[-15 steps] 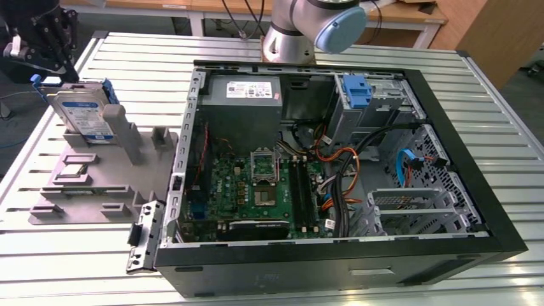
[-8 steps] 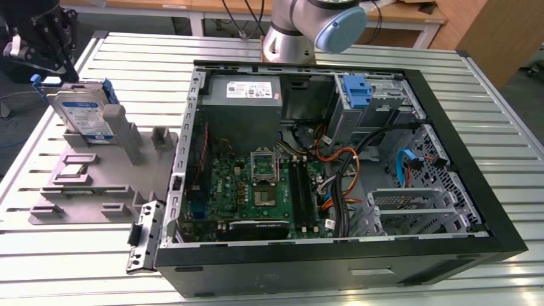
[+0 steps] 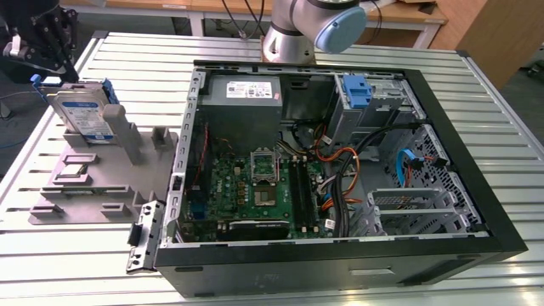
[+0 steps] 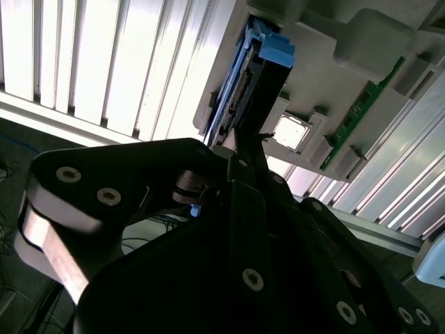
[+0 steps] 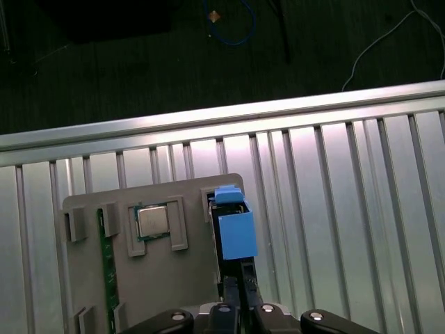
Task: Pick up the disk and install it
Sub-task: 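Pick up the disk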
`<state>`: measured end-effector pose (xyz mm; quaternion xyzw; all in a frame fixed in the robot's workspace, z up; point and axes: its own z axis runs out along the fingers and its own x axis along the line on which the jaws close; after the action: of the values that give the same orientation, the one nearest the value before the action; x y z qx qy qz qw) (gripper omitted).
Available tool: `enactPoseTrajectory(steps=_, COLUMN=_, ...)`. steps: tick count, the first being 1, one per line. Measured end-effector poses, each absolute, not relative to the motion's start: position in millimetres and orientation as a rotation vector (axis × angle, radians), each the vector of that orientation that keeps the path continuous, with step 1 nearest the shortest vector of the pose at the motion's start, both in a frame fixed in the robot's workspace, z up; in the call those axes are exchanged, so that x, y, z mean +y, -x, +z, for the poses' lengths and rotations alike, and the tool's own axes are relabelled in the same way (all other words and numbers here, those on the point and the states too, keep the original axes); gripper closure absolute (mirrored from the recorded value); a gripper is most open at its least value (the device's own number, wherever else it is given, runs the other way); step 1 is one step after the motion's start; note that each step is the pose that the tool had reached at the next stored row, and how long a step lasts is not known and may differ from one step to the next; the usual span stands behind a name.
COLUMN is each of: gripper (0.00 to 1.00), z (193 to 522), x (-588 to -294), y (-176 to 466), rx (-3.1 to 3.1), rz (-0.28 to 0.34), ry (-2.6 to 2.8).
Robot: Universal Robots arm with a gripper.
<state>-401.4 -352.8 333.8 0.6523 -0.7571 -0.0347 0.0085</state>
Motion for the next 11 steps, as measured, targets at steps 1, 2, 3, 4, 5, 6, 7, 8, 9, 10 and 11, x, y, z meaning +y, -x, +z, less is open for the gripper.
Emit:
enactPoseTrajectory(steps=1, gripper=0.83, z=333.8, x=-352.8, y=401.4, rx=-2.366, rz=-0.108, ry=-2.038)
enactPoseTrajectory(steps=2, gripper=0.77, z=333.8, x=-352.8, y=401.4, rx=-2.366, rz=-0.108, ry=-2.038)
enactPoseTrajectory(steps=3, gripper=0.77, z=333.8, x=-352.8, y=401.4, rx=-2.366, rz=-0.108, ry=-2.038)
enactPoseTrajectory(steps=4, gripper=0.71, z=333.9, x=-352.8, y=401.4, rx=-2.366, rz=-0.108, ry=-2.038)
enactPoseTrajectory(steps=5, gripper=0.65, z=333.9, x=-352.8, y=401.4, rx=-2.366, rz=-0.108, ry=-2.038)
enactPoseTrajectory(steps=6, gripper=0.65, z=333.9, x=-352.8, y=401.4, rx=-2.366, rz=-0.108, ry=-2.038)
enactPoseTrajectory(steps=7, gripper=0.59, z=333.9, x=-352.8, y=401.4, rx=-2.366, rz=-0.108, ry=-2.038)
enactPoseTrajectory(steps=8, gripper=0.53, z=333.9, x=-352.8, y=401.4, rx=-2.365, rz=-0.108, ry=-2.038)
enactPoseTrajectory(steps=9, gripper=0.53, z=333.9, x=-352.8, y=401.4, rx=-2.366, rz=-0.108, ry=-2.038)
enactPoseTrajectory(steps=10, gripper=0.47, z=333.9, x=-352.8, y=401.4, rx=-2.366, rz=-0.108, ry=-2.038)
enactPoseTrajectory(steps=11, gripper=0.47, z=334.0, x=-352.8, y=401.4, rx=-2.365, rz=-0.108, ry=-2.038)
